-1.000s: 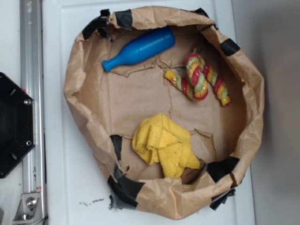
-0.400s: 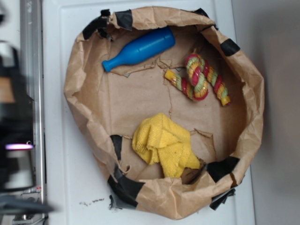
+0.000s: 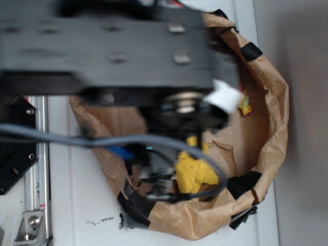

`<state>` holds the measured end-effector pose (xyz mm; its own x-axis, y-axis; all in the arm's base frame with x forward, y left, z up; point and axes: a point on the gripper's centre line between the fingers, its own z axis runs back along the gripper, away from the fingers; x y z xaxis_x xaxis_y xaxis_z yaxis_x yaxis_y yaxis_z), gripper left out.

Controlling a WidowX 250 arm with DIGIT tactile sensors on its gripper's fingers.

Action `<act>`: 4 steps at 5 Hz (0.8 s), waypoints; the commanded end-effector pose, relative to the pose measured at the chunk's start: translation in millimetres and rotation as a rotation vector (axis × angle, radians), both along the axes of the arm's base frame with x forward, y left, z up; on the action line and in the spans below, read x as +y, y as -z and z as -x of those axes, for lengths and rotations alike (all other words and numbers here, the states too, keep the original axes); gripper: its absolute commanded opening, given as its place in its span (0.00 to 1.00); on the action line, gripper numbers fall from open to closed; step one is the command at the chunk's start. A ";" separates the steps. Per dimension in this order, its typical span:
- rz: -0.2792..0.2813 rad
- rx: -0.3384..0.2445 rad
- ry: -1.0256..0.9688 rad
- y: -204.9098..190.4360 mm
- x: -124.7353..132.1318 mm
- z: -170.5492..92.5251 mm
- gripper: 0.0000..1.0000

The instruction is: Grab the yellow cloth.

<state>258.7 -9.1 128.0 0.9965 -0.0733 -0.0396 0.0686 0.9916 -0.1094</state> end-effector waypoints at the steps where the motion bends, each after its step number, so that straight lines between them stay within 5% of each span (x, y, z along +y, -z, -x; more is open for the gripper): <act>1: 0.111 -0.092 -0.019 45.0 -21.1 -23.3 1.00; 2: 0.220 0.008 0.056 66.2 -40.5 -5.9 1.00; 3: 0.179 0.095 0.009 78.1 -47.1 4.2 0.00; 4: 0.129 0.059 -0.041 79.3 -40.9 5.0 0.00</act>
<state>249.8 -39.7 33.6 0.9879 -0.0209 -0.1537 -0.0160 0.9719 -0.2347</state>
